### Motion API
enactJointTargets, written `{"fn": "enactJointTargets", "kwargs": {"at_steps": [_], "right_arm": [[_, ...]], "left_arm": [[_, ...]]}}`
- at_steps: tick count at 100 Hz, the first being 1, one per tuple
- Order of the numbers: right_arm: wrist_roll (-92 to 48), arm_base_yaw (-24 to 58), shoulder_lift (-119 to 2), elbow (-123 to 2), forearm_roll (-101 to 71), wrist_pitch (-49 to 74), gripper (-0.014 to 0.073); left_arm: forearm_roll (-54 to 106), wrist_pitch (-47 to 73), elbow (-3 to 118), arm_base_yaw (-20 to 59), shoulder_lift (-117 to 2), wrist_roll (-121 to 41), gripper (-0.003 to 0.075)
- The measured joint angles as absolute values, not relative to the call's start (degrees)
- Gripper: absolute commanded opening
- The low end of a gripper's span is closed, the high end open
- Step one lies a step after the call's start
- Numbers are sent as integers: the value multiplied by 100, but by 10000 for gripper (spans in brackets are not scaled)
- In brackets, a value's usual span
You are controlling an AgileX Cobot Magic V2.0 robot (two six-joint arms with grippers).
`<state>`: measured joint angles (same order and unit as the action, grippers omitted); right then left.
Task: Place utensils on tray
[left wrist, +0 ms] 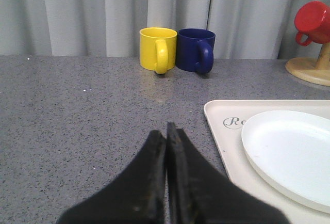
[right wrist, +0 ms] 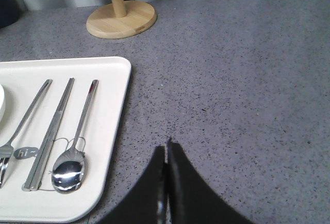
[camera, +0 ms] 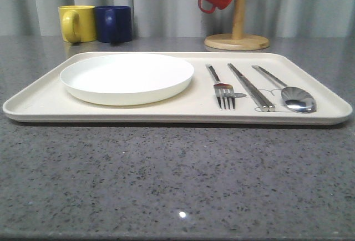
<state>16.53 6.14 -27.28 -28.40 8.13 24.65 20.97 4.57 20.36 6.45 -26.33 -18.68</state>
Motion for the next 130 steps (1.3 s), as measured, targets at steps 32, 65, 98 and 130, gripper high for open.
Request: {"fn": "enactJointTargets", "kwargs": {"at_steps": [32, 65, 98, 130], "right_arm": [[1653, 614, -2728, -2840, 835, 2439, -69], [1038, 478, -2278, -2468, 569, 1609, -69], [599, -74, -1256, -1215, -134, 279, -69], [586, -73, -236, 18, -83, -440, -69]], "left_arm": [[2097, 457, 2036, 645, -2633, -1868, -18], [2097, 457, 2036, 645, -2633, -1868, -18], [2097, 457, 2036, 645, -2633, -1868, -18], [2097, 457, 2036, 645, -2633, -1868, -18]]}}
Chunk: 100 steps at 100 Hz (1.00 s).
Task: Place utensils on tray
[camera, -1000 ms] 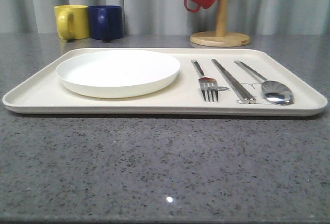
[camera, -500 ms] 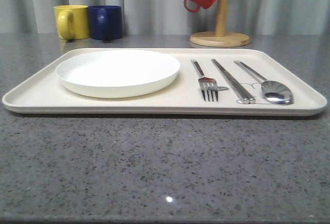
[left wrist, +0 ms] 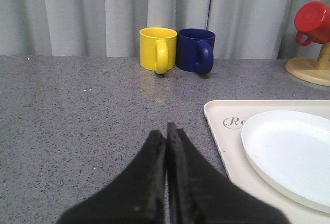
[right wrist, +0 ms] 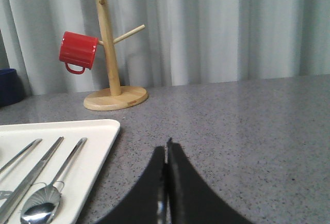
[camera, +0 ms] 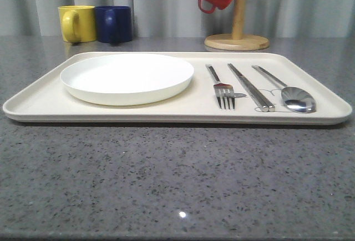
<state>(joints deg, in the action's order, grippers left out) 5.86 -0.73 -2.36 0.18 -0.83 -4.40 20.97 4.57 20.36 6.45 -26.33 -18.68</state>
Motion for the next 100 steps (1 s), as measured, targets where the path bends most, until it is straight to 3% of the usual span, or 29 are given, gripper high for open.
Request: {"fn": "enactJointTargets", "kwargs": {"at_steps": [100], "right_arm": [[575, -73, 61, 150, -74, -492, -69]], "left_arm": [[2097, 457, 2036, 645, -2633, -1868, -18]]}}
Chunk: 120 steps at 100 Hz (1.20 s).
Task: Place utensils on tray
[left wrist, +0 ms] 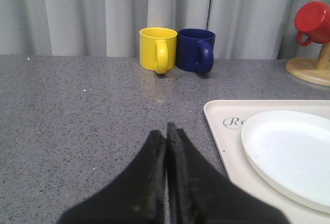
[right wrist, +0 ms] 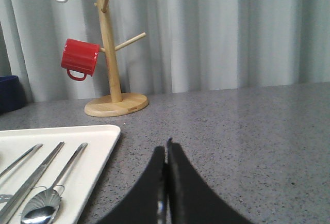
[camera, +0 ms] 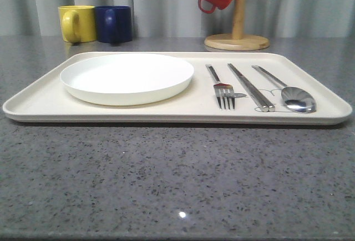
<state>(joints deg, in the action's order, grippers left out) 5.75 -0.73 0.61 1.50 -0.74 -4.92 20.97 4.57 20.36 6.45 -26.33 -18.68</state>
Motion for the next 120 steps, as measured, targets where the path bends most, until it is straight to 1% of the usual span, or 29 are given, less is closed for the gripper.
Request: {"fn": "enactJointTargets", "kwargs": {"at_steps": [65, 78, 92, 107, 120], "right_arm": [[575, -73, 61, 159, -74, -514, -69], [575, -73, 61, 159, -74, -514, -69], [575, -73, 61, 159, -74, -514, -69], [575, -73, 61, 159, -74, -514, -69], [575, -73, 61, 159, -74, -514, -69]], "left_arm": [[2032, 446, 2036, 645, -2623, -1868, -18], [1594, 411, 2023, 645, -2462, -1772, -18], [836, 331, 1817, 645, -2155, -1127, -18], [0, 309, 1357, 645, -1674, -223, -18], [-327, 309, 893, 645, -1118, 58, -18]]}}
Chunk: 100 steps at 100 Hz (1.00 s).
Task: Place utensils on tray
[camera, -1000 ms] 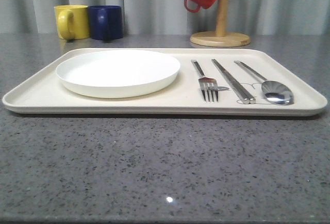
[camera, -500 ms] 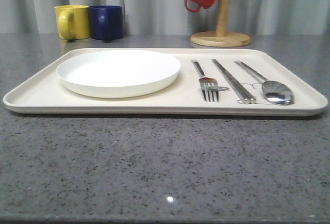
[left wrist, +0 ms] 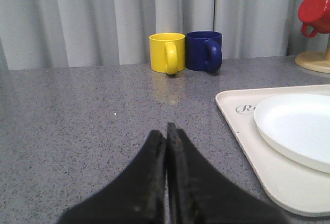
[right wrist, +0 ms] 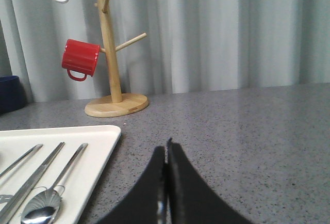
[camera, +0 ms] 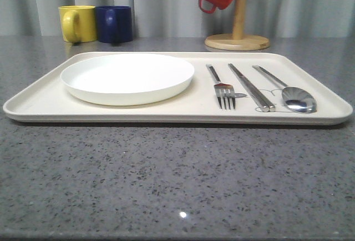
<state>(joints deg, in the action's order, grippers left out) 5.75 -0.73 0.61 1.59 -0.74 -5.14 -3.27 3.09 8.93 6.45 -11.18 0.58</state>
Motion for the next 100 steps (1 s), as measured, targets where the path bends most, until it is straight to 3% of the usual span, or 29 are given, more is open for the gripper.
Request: {"fn": "enactJointTargets", "kwargs": {"at_steps": [34, 100], "right_arm": [[575, -73, 61, 159, -74, -514, -69], [564, -73, 61, 159, -74, -514, -69]], "left_arm": [[-608, 308, 15, 358, 23, 477, -18], [-719, 391, 15, 342, 25, 651, -18]]}}
